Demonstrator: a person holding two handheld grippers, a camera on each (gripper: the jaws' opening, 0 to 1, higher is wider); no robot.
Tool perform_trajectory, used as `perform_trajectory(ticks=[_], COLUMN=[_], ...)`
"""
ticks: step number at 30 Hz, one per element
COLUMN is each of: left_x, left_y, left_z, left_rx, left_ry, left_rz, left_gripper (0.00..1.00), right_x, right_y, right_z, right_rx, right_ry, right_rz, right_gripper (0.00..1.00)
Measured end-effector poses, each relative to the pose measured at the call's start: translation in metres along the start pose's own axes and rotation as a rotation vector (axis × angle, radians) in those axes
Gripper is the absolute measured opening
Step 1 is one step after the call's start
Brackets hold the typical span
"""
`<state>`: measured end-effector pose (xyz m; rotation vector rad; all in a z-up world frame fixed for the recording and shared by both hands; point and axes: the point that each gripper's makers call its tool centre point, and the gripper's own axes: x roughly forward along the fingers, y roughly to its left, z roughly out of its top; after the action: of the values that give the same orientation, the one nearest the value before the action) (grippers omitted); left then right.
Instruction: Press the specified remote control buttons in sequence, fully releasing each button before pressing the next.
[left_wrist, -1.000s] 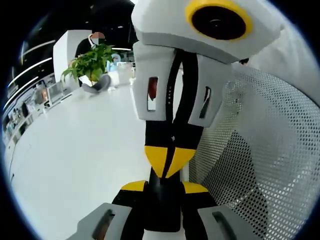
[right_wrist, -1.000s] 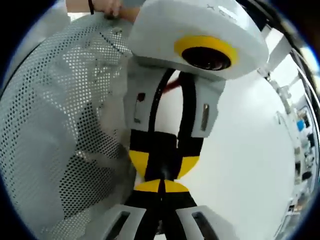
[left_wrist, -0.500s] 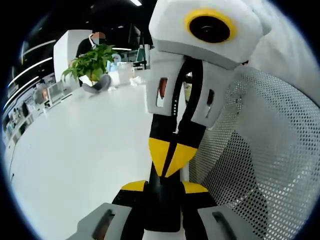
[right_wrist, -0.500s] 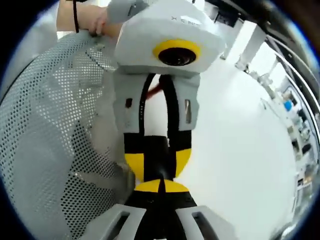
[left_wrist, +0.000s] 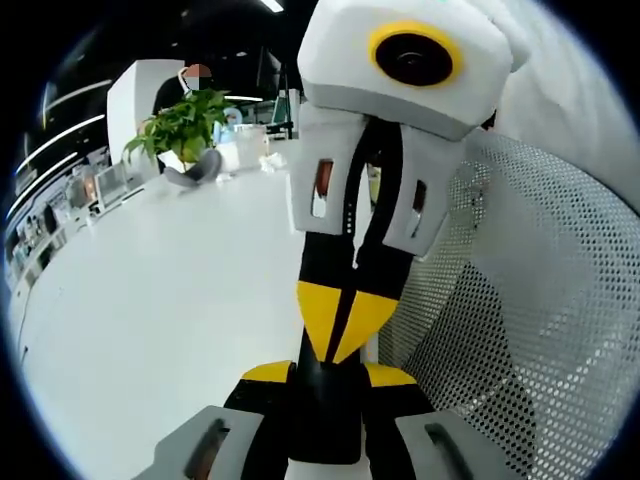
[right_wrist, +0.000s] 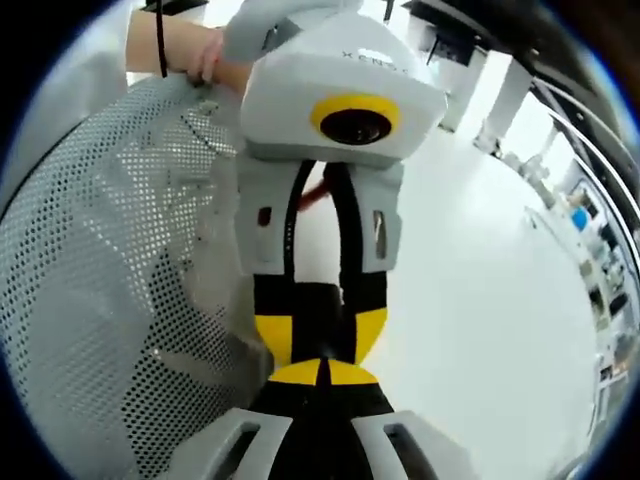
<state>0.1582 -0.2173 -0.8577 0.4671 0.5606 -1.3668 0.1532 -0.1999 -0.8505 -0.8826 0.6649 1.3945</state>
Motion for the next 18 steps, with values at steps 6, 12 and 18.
perform_trajectory(ticks=[6,12,18], left_x=[-0.0003,-0.0001,0.0], left_y=[-0.0002,0.0001,0.0002], left_z=[0.0002,0.0001,0.0003], left_rx=[0.001,-0.001,-0.006], left_ry=[0.001,-0.002,-0.003], left_rz=[-0.001,-0.001,0.008], left_gripper=[0.25,0.25,0.25], right_x=[0.0007,0.0016,0.0012], right_y=[0.0001,-0.001,0.0002], right_z=[0.0004,0.0,-0.0007], right_rx=[-0.028,-0.034,-0.034], right_ry=[0.021,0.05,0.052], right_rz=[0.025,0.064,0.078], right_gripper=[0.0,0.0,0.0])
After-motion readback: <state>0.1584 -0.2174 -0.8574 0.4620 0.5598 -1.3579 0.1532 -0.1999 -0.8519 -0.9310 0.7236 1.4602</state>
